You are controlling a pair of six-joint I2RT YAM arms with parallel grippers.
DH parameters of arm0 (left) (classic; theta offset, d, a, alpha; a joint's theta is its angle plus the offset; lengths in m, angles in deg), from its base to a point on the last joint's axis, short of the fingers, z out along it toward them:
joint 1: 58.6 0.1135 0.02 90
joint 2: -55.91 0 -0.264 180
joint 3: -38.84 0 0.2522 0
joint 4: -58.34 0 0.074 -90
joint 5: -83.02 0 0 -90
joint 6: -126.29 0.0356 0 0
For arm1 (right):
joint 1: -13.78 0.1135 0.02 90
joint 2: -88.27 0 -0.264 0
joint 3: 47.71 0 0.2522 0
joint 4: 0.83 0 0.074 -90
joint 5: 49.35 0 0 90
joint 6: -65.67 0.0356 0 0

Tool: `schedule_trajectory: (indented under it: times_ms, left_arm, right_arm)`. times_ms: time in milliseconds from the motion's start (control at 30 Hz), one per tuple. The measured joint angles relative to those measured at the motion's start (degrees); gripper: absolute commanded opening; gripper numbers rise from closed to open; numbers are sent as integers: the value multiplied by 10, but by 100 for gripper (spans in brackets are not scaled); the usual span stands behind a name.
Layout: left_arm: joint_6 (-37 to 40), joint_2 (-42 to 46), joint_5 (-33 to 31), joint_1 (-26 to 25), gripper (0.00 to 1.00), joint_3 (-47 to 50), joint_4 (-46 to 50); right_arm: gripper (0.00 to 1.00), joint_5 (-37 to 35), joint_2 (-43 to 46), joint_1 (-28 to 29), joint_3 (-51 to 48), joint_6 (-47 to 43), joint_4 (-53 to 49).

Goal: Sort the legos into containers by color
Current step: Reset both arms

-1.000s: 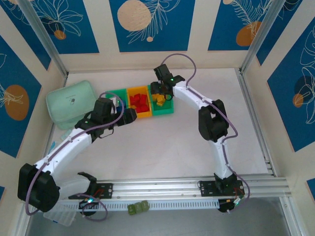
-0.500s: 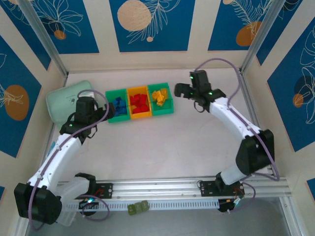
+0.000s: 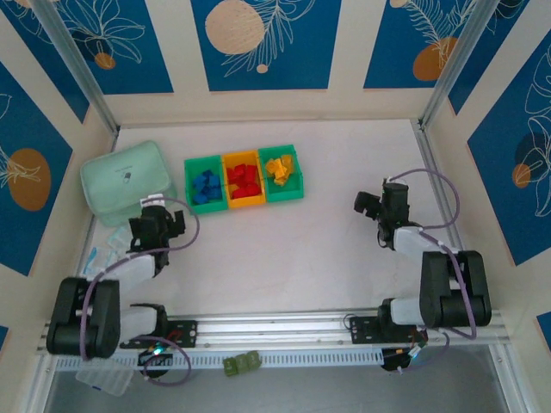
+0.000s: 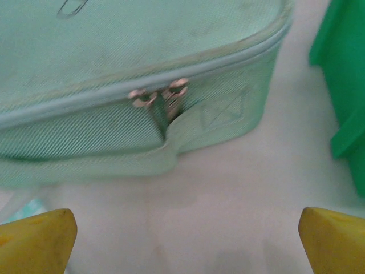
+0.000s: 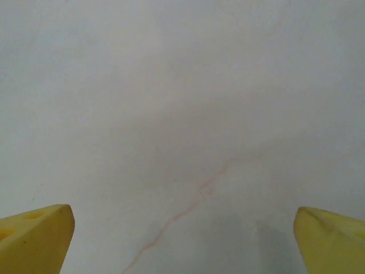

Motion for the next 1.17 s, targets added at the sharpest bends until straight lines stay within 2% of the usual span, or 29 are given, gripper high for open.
schedule_trajectory:
  times_ms: [167,300,433,1167]
  left_arm:
    - [24,-91,55,0,99,18,-183]
    - [43,-175,101,2,99,19,-306]
    - [45,-179,106,1,99,6,-300]
    - [47,-179,101,-1,99,-12,-293]
  right_arm:
    - [99,103,-45,-27,-13,-36,113]
    - [99,142,-76,-9,-48,-71,235]
    - [99,161,-95,1,-54,-83,252]
    - [99,155,-95,3,-53,-94,278]
